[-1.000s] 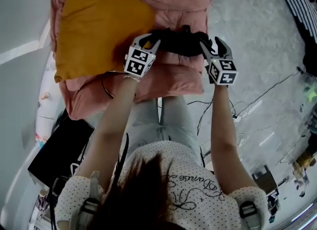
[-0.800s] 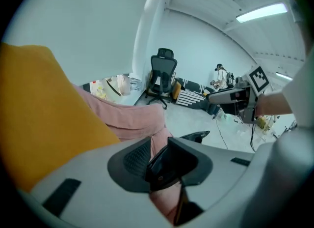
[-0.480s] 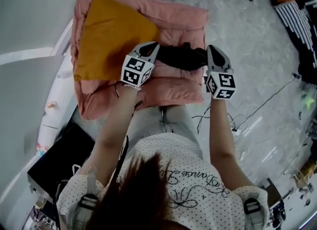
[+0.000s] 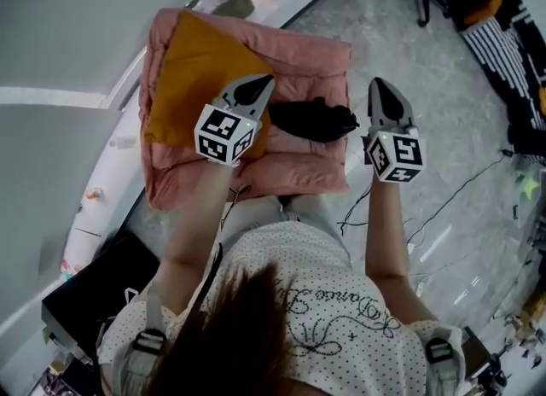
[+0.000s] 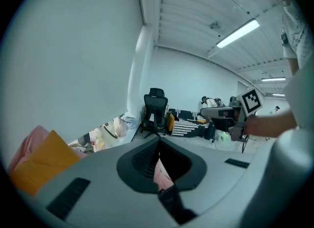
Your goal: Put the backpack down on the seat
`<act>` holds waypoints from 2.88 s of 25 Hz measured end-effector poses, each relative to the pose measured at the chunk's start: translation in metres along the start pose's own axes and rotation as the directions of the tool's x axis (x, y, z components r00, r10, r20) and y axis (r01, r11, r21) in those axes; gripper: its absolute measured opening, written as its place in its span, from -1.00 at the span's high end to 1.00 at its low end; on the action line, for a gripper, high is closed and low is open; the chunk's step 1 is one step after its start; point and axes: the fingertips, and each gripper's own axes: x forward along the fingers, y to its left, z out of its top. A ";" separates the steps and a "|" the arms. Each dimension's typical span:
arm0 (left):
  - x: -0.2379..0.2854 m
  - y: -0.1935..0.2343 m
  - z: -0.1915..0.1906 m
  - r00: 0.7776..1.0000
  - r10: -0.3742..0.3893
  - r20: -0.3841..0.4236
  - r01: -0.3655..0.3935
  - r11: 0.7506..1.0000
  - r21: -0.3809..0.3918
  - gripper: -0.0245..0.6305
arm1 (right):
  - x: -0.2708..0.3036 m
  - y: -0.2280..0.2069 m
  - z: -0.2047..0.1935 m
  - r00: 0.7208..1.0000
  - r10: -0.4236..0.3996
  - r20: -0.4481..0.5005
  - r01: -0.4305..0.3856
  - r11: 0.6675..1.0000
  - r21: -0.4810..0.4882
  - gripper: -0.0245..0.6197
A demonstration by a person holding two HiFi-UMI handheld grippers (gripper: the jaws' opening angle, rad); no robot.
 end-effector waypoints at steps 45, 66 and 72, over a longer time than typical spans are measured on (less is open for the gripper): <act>-0.069 -0.004 0.140 0.965 0.059 0.256 -0.093 0.988 0.124 0.92 | -0.041 0.053 0.122 0.987 0.037 0.158 -0.037 0.999 -0.006 0.90; -0.071 -0.004 0.134 0.967 0.064 0.247 -0.096 0.988 0.122 0.92 | -0.041 0.055 0.122 0.987 0.048 0.154 -0.047 0.999 -0.012 0.90; -0.070 -0.004 0.134 0.967 0.061 0.247 -0.094 0.988 0.125 0.92 | -0.041 0.055 0.122 0.987 0.049 0.155 -0.048 0.999 -0.014 0.90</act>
